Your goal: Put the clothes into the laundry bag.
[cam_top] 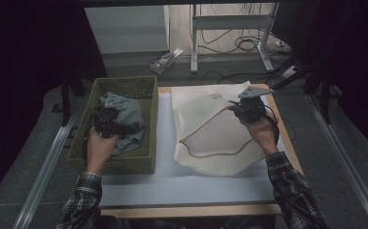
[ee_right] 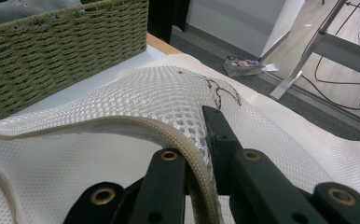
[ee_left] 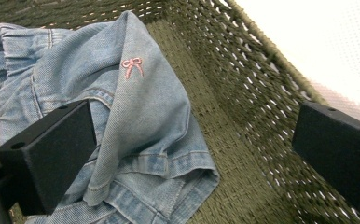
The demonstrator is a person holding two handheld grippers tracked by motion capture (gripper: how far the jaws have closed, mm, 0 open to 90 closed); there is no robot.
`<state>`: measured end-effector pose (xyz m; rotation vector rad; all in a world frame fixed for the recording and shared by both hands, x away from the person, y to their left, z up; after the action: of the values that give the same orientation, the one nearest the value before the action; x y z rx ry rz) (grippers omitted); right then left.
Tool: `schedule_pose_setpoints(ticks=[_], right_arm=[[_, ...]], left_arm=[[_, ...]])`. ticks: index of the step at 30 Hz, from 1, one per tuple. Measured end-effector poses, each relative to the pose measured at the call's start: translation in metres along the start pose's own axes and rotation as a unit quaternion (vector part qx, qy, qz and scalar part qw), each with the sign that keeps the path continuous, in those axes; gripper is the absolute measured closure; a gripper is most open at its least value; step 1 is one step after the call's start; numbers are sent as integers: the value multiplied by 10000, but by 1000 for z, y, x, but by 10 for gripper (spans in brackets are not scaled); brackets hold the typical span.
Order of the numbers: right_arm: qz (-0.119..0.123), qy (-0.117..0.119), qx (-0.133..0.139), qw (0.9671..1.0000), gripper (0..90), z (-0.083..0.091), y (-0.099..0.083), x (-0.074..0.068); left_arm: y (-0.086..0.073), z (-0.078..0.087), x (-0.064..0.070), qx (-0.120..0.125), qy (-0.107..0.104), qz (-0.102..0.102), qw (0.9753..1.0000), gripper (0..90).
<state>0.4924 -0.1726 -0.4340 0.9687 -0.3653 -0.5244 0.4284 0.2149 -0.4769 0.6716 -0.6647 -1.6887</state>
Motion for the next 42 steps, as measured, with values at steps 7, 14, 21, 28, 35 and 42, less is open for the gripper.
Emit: schedule_pose_setpoints(ticks=[7, 14, 21, 28, 35, 42], right_arm=[[0, 9, -7, 10000, 849, -1, 0, 0], [-9, 16, -5, 10000, 849, 0, -1, 0], [-12, 18, -8, 10000, 849, -1, -1, 0], [-5, 21, -13, 10000, 848, -1, -1, 0], [6, 22, -14, 10000, 847, -1, -1, 0], [0, 29, -10, 10000, 845, -1, -1, 0]], left_arm=[[4, -10, -7, -59, -17, 1, 10000, 0], [7, -20, -16, -135, -15, 137, 9998, 0], [9, -30, -25, -206, 67, 205, 9996, 0], [9, -39, -35, -263, 178, 208, 9993, 0], [5, -52, -47, -470, 362, 89, 9982, 0], [-1, -65, -61, -630, 365, 263, 9970, 0]])
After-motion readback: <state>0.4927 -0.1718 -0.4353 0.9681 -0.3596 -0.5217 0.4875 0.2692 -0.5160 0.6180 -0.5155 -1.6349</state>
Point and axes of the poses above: each handheld gripper's, and its own axes: z roughly backward along the jaws, y roughly out of its top, x roughly to its right, the point moved 7 cm from there along -z, roughly forward along the jaws, and after that the axes turned 11 degrees about y, right-handed, at the moved point
